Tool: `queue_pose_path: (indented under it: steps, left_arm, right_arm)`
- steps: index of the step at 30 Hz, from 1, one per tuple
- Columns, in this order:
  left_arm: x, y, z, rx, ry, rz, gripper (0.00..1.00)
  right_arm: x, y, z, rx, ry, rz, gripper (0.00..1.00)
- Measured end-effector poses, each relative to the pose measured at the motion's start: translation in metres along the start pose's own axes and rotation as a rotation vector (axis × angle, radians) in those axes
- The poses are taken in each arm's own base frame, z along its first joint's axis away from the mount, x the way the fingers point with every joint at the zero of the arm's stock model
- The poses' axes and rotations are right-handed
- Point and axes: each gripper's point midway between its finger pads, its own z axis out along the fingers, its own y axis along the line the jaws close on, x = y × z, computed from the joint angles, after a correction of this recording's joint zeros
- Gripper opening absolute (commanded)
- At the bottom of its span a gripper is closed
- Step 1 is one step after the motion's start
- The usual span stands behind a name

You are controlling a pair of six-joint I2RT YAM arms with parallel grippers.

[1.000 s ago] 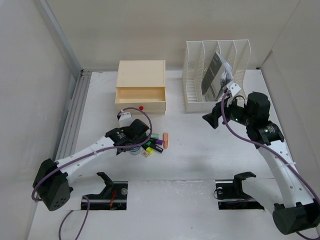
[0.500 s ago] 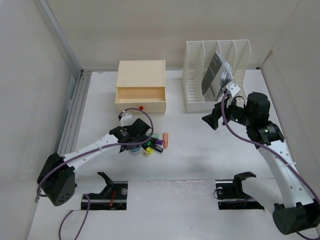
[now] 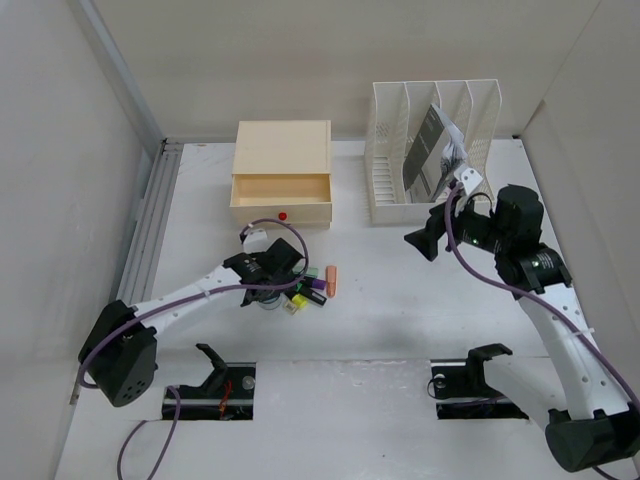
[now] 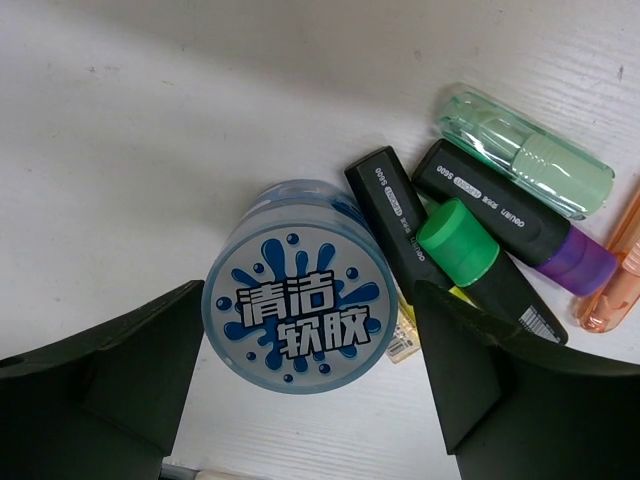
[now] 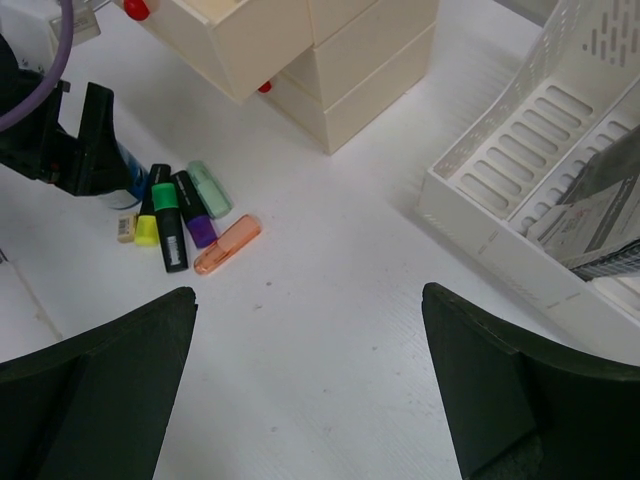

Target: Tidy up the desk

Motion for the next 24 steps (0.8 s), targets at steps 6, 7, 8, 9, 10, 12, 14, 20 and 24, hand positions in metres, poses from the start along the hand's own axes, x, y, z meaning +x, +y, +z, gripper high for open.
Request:
queue_pose_path:
  steps: [6, 7, 8, 9, 10, 12, 14, 20, 24]
  left_arm:
    - [0.003, 0.001, 0.003, -0.013, 0.011, 0.004, 0.51]
    - [0.003, 0.001, 0.003, -0.012, 0.011, 0.003, 0.46]
    - [0.003, 0.001, 0.003, -0.012, 0.010, 0.003, 0.41]
    - [0.003, 0.001, 0.003, -0.012, 0.011, 0.001, 0.31]
    - [0.003, 0.001, 0.003, -0.012, 0.011, 0.001, 0.27]
    - [0.003, 0.001, 0.003, -0.011, 0.011, 0.001, 0.16]
    - [0.003, 0.000, 0.002, -0.009, 0.012, -0.001, 0.13]
    - [-0.001, 0.003, -0.011, 0.024, 0.002, -0.026, 0.00]
    - [-0.018, 0.002, -0.039, 0.095, -0.041, -0.071, 0.00]
  right_arm:
    - [-0.003, 0.003, -0.003, -0.005, -0.013, -0.008, 0.99]
    - [-0.004, 0.004, -0.004, -0.005, -0.015, -0.010, 0.99]
    - [-0.004, 0.004, -0.005, -0.006, -0.017, -0.011, 0.99]
    - [-0.004, 0.005, -0.005, -0.007, -0.018, -0.012, 0.99]
    - [-0.005, 0.005, -0.005, -0.007, -0.019, -0.013, 0.99]
    - [-0.005, 0.005, -0.005, -0.008, -0.019, -0.013, 0.99]
    - [-0.005, 0.005, -0.005, -0.009, -0.019, -0.013, 0.99]
    - [-0.005, 0.005, -0.005, -0.010, -0.019, -0.013, 0.99]
    - [-0.005, 0.005, -0.005, -0.010, -0.020, -0.013, 0.99]
